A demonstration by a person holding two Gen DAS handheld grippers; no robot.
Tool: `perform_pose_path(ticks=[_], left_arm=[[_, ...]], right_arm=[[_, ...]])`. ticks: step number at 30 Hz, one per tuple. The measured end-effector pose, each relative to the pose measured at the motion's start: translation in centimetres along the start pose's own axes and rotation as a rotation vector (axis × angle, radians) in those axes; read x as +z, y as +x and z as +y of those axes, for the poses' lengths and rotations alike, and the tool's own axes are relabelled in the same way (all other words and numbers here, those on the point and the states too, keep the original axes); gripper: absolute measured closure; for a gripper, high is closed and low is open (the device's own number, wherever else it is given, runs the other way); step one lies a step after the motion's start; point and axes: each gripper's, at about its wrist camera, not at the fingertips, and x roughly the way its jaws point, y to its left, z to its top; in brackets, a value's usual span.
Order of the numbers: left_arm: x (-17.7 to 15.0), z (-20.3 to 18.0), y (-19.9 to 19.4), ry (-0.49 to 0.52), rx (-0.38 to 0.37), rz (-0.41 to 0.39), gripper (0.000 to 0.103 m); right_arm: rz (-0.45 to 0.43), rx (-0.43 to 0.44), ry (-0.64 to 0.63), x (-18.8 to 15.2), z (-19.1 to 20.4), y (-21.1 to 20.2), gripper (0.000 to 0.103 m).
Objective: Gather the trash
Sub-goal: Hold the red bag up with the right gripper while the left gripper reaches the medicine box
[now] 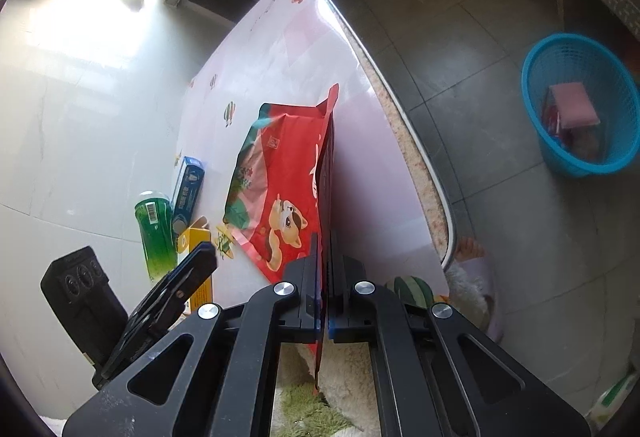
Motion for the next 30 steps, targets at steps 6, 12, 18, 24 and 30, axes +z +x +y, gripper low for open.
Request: perform_pose_path(ticks=[6,12,18,24,30], left_arm=[[-0.9,4.2,-4.9,-0.077,0.165,-0.037,0.046],[-1.5,7.6,-6.3,-0.136,0.317,-0.022,0.038],[-1.5,8.8,-4.1,-0.154,0.355,0.094,0.036],[-1.3,8.1,-3.5,-0.118,0.391,0.107,0.035],[-1.5,8.5,-3.0,-0.034,0.515,0.141,0.032]], right_arm=[[0.000,0.012,0.017,0.5,-0.9,-0.3,0.102],[0.020,0.019,0.041,0.6,-1.0,0.4,0.102],[0.003,0.023,0.041,0.6,-0.5,0.2,0.102],[-0.008,0.024,0.049,0.4,-0.6,0.1,0.102],[0.003,0.039,0.035,0.3,-0.3,0.4,0.102]])
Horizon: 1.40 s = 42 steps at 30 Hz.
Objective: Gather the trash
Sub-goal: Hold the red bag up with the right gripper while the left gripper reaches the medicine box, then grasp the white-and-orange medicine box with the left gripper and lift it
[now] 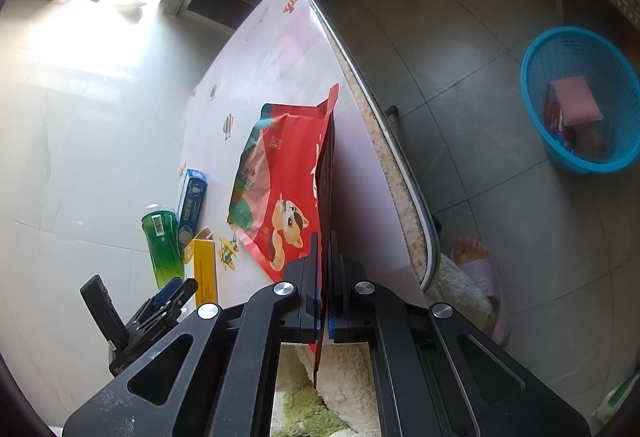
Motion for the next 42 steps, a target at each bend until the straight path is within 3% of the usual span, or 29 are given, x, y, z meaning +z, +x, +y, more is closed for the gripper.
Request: perform_pose_path(ticks=[4,10,17,27,34,38,42], left_arm=[[0.0,0.8,0.7,-0.025,-0.004,0.037,0.031],[-0.4,1.3,1.2,-0.135,-0.173,0.099,0.031],[-0.6,-1.8,0.3,-0.104,-0.283,0.073,0.031],[-0.3,-2.7,1.6,-0.055,-0.268,0.079,0.031],[0.1,-3.4,1.9,-0.042,-0.246,0.063,0.032],[0.1,-4.0,1.9,-0.030,-0.238,0.055,0.033],[0.2,-4.6,1.9,-0.022,-0.237,0.051,0.033]], right_arm=[[0.009,0.011,-0.002,0.1,-0.1,0.1,0.102],[0.003,0.016,0.007,0.5,-0.7,-0.5,0.102],[-0.015,0.013,0.028,0.1,-0.8,-0.9,0.102],[-0.010,0.015,0.050,-0.1,-0.6,-0.5,0.099],[0.018,0.067,0.083,0.2,-1.3,-0.3,0.097],[0.041,0.112,0.106,0.2,-1.6,-0.1,0.085],[0.056,0.126,0.123,0.0,-1.8,0.2,0.085]])
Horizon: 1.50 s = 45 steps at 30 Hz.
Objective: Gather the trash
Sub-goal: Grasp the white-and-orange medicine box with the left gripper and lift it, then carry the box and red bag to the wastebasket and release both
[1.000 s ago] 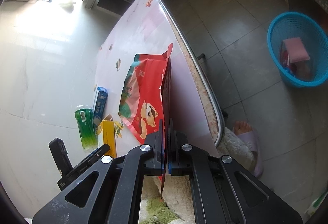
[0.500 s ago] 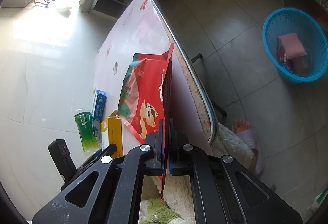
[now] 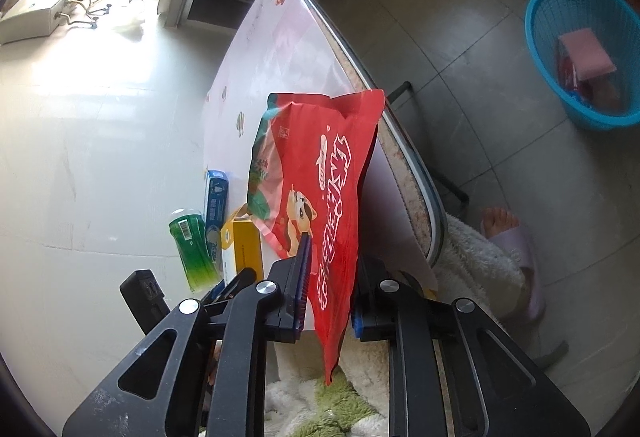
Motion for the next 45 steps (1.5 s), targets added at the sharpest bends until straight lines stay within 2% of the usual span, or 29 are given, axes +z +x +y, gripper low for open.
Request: perform_pose_path(ticks=[1,3,6,16,27,39,45], left_arm=[[0.0,0.0,0.0,0.000,-0.002,-0.001,0.034],[0.0,-0.1,0.0,0.000,-0.002,-0.004,0.034],[0.1,-0.1,0.1,-0.010,-0.010,-0.009,0.034],[0.6,0.7,-1.3,-0.040,-0.036,-0.049,0.034],[1.9,0.7,-3.1,-0.047,-0.080,-0.112,0.034],[4.1,-2.9,-3.5,0.014,-0.169,-0.138,0.034],[6.6,-7.7,-4.1,0.110,-0.252,-0.171,0.034]], right_arm=[[0.003,0.001,0.001,0.0,0.0,0.0,0.085],[0.005,0.001,0.000,-0.2,0.0,0.0,0.094],[0.002,0.004,0.000,-0.2,0.0,-0.1,0.100],[-0.050,0.084,0.015,-0.1,0.1,-1.4,0.102],[-0.143,0.113,-0.030,0.1,1.0,-4.2,0.102],[-0.320,0.018,-0.113,0.0,1.5,-8.9,0.102],[-0.479,-0.120,-0.125,0.0,0.7,-13.1,0.102]])
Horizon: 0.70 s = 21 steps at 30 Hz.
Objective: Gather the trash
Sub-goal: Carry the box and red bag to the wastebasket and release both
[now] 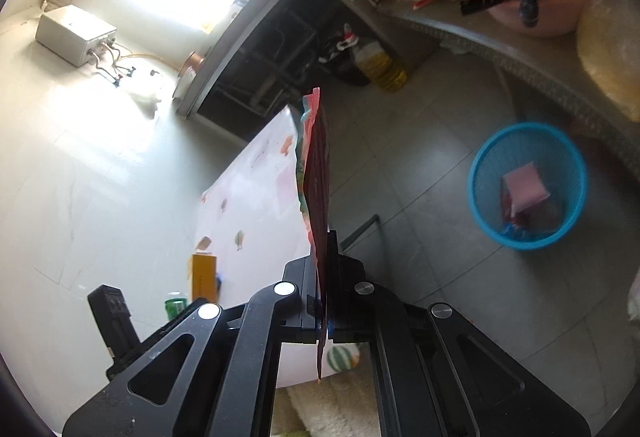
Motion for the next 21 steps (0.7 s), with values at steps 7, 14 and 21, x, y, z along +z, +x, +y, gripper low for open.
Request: perform_pose_path(ticks=[7,14,21], left_arm=[[3.9,-7.2,3.8,0.131,-0.139,0.027,0.034],[6.9,-13.7,11.6,0.180,-0.245,0.175,0.034],[6.6,-17.0,19.0,0.197,-0.223,0.323,0.034]], right_arm=[[-0.136,-0.227,-0.011,0.9,-3.2,-3.9,0.102],[-0.165,-0.463,0.011,1.2,-7.6,-4.1,0.102],[-0.074,-0.629,0.056,1.0,-13.6,0.1,0.102]])
